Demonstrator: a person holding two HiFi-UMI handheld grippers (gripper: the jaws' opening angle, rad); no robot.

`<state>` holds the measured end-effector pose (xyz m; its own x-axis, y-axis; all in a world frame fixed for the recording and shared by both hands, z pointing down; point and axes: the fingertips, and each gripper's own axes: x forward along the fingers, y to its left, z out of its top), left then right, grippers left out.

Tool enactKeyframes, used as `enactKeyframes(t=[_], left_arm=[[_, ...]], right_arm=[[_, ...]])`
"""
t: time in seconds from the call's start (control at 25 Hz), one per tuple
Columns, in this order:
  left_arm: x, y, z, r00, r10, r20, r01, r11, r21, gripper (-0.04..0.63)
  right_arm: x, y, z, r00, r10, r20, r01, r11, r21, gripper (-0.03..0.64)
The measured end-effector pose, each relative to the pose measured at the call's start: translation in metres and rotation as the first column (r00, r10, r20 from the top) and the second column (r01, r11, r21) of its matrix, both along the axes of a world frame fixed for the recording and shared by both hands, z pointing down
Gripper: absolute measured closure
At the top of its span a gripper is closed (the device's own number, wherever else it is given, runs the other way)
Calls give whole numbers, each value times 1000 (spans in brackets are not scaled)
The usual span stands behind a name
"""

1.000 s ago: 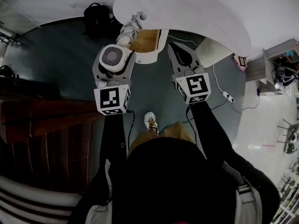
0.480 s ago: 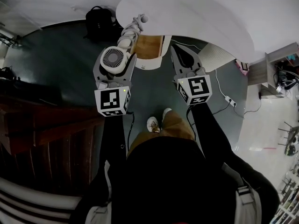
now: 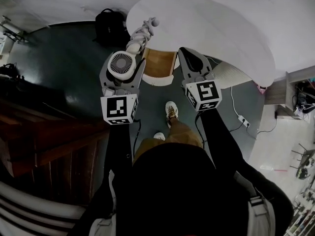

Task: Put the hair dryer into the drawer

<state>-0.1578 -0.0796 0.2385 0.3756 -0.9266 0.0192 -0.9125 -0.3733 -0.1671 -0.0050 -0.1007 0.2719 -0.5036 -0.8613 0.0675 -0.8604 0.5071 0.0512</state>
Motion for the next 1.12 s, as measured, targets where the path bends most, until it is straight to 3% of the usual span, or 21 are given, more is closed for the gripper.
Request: enactKeyframes(t=[0.48,1.12], left_arm=[[20,-71,17,1000,-26,14,27,1000,-16,216],[14,-95,59,996,-87,35,90,991,-99,216]], right_arm=[[9,-96,1,998,-62,18,61,998,15,588],[-8,-137,32,990,-139,25,140,990,-30,588]])
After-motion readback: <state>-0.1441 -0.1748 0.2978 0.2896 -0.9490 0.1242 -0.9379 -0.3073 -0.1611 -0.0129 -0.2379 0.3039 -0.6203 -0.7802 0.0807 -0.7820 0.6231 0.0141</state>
